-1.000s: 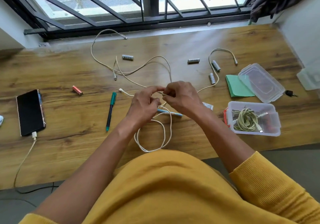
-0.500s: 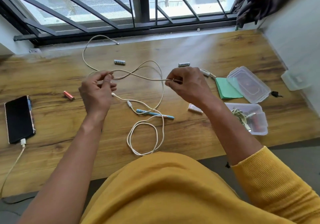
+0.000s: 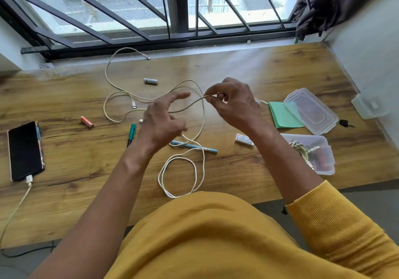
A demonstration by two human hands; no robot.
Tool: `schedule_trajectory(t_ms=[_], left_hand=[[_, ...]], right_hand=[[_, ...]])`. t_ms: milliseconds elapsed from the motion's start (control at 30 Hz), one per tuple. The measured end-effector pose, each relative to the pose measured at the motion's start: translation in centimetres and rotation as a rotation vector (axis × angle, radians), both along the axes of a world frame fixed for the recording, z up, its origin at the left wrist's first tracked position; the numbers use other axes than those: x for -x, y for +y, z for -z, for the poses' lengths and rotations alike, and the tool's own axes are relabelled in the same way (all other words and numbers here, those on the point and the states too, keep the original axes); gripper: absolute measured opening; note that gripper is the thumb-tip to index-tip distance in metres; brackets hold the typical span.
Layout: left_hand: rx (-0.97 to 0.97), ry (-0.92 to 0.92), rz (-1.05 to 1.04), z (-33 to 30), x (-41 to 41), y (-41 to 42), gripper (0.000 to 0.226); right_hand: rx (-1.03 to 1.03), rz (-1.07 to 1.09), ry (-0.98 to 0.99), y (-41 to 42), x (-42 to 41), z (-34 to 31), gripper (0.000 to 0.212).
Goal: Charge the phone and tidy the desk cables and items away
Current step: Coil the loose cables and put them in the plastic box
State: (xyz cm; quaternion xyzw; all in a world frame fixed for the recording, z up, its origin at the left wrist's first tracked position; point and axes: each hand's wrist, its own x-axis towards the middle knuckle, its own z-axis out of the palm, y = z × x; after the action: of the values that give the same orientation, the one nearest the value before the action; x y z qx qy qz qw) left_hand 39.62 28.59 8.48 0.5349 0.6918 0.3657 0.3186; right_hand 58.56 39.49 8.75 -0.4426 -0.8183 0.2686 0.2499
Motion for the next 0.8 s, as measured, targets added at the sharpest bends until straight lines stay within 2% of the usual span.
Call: schedule_trajectory(t_ms=[67, 167, 333, 533, 800], left_hand=[[0.034, -0.093, 0.096, -0.7, -1.4, 0.7, 0.063], [0.036, -0.181, 0.057, -1.2, -2.9, 1.7, 0.041], [-0.102, -0.110, -0.097, -0.8, -2.4, 2.3, 0.008], [-0.134, -0.144, -0.258, 0.4, -0.9, 2.0, 0.010], [-0.163, -0.220, -0.491, 2.4, 1.6, 1.5, 0.019]], right_hand=[[-0.050, -0.021, 0.005, 0.0, 0.5, 0.0, 0.012], [-0.097, -0.044, 0.020, 0.2, 1.0, 0.2, 0.018], [-0.177, -0.021, -0.006, 0.6, 0.8, 1.2, 0.021], [-0.242, 0.235, -0.009, 2.8, -0.9, 2.4, 0.012], [-0.230, 0.350, 0.003, 4.3, -1.9, 2.2, 0.016]])
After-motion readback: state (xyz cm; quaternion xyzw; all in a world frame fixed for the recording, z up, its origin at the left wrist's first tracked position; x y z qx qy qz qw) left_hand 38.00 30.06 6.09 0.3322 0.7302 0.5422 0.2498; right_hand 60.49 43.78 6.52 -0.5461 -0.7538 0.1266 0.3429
